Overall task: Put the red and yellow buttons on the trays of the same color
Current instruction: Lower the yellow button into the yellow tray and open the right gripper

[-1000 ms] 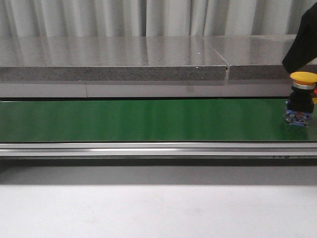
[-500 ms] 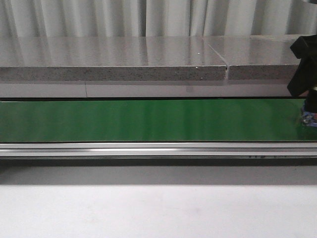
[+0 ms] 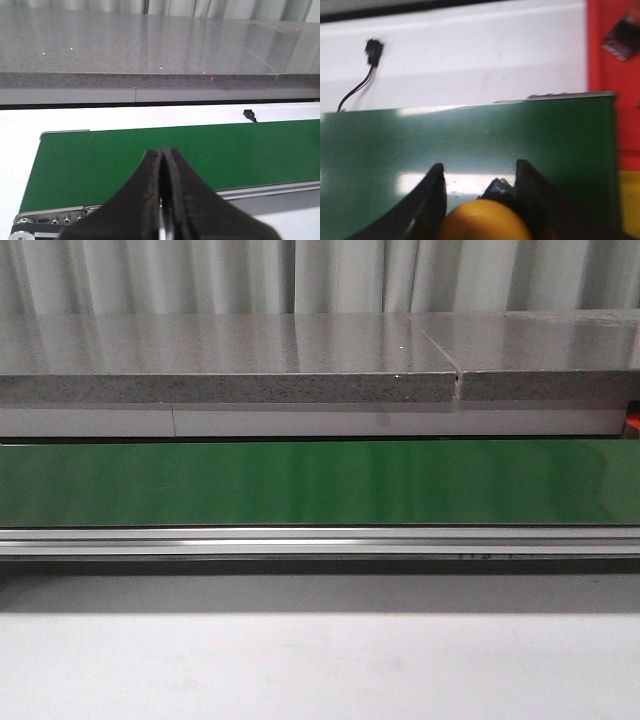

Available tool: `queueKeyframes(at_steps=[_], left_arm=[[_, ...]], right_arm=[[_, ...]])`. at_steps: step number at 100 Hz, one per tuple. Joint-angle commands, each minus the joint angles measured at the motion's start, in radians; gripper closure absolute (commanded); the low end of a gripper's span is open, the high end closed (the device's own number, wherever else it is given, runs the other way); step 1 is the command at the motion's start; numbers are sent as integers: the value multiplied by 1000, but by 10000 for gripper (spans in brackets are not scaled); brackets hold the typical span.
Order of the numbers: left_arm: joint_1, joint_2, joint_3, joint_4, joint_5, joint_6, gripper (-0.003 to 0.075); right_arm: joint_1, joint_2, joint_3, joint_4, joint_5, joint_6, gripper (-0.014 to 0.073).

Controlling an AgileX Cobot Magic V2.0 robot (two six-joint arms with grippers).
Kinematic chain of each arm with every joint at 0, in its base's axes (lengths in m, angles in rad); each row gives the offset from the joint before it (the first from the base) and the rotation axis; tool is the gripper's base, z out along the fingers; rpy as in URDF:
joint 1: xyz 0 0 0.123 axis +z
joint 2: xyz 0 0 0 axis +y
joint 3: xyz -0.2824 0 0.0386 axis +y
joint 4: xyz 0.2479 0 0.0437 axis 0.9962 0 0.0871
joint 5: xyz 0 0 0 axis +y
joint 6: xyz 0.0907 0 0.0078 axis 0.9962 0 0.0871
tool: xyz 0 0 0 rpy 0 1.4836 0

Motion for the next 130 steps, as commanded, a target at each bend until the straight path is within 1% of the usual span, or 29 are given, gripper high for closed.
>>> queueKeyframes(at_steps=[1,11,21,33,42,70,85,108,130], left_arm=[[-9,10,-25,-10,-68,-1,739],[-9,10,-25,-10,-68,-1,739],[-9,10,-25,-10,-68,-1,739],[-9,10,-25,-10,-68,-1,739],[-9,10,-25,-10,-68,-1,739],[-9,10,-25,-10,-68,-1,739],[-9,10,-25,-10,-68,-1,739],[-9,10,-25,-10,-68,-1,739],[-9,10,-25,-10,-68,-1,739]], right_arm=[[-112,-90,-34,8,-34,7,451],[-251,-132,-34,8,-57,23,451],[-387,-132,-31,8,-94,103,451],[-487,-113,1,8,-194,174,451],[-530,-93,27,8,-258,184,451],[-595,-23,90,7,-271,184,451],[-629,-22,159,8,-320,187,451],[-607,4,275,9,-422,188,451],[-552,77,291,9,-463,187,451]])
